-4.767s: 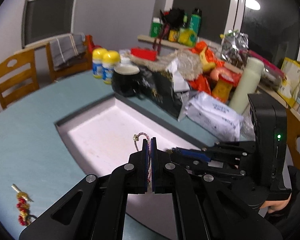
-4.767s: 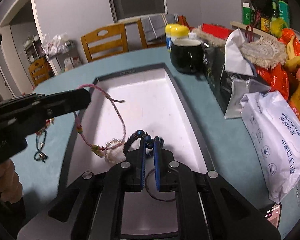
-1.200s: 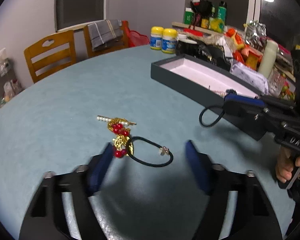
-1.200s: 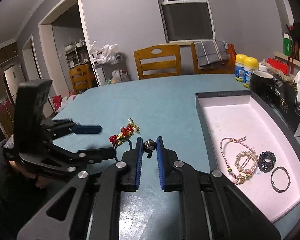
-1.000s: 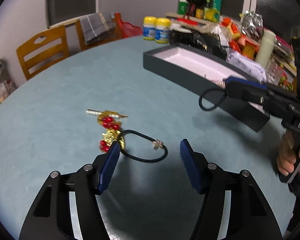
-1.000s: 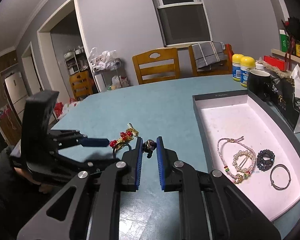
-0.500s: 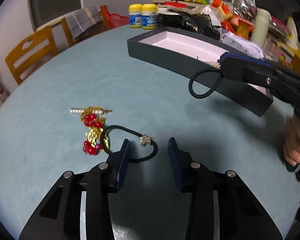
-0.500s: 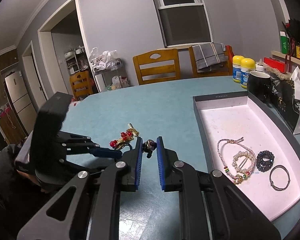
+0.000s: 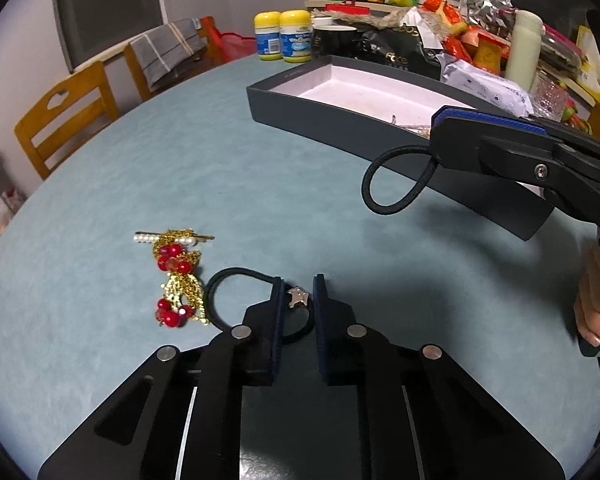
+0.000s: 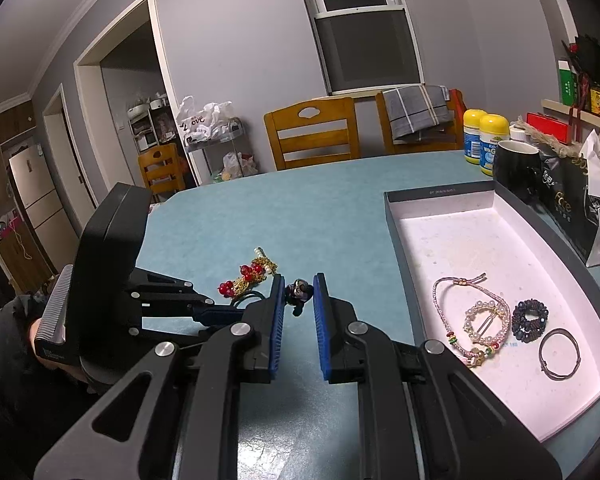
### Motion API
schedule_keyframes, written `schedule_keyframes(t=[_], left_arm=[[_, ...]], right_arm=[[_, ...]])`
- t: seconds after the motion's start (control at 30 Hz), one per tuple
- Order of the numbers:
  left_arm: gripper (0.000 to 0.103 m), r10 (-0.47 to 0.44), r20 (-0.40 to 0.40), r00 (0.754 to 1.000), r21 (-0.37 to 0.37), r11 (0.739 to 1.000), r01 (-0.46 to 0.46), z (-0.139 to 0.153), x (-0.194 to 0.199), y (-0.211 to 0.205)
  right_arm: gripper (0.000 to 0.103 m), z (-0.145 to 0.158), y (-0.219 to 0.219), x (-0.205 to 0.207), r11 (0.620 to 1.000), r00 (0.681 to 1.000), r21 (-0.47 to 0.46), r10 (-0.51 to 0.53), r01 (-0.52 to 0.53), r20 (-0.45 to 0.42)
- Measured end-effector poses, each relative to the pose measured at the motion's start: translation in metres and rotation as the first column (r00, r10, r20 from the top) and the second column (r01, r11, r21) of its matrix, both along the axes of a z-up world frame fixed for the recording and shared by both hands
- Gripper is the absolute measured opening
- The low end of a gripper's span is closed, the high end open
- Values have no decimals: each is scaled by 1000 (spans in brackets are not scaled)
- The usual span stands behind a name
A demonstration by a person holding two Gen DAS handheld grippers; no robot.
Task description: Organize jewelry
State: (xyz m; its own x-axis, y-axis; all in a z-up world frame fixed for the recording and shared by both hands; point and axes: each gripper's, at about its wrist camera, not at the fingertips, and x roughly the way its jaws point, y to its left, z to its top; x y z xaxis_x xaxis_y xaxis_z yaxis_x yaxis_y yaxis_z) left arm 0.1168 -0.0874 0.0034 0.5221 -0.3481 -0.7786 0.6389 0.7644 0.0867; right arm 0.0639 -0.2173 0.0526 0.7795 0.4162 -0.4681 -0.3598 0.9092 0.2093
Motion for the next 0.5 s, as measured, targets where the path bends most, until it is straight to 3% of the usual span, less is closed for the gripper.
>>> schedule_keyframes(t=[0.27,0.5], left_arm=[[13,47,92,995,2,999,-47,12,-4,2],[13,118,122,985,-57,992,-111,26,-2,4]], right_arm=[[14,1,1,-4,1000,1000,-9,3,-3,18],[14,6,-4,2,1000,1000,-11,-12,12,13]])
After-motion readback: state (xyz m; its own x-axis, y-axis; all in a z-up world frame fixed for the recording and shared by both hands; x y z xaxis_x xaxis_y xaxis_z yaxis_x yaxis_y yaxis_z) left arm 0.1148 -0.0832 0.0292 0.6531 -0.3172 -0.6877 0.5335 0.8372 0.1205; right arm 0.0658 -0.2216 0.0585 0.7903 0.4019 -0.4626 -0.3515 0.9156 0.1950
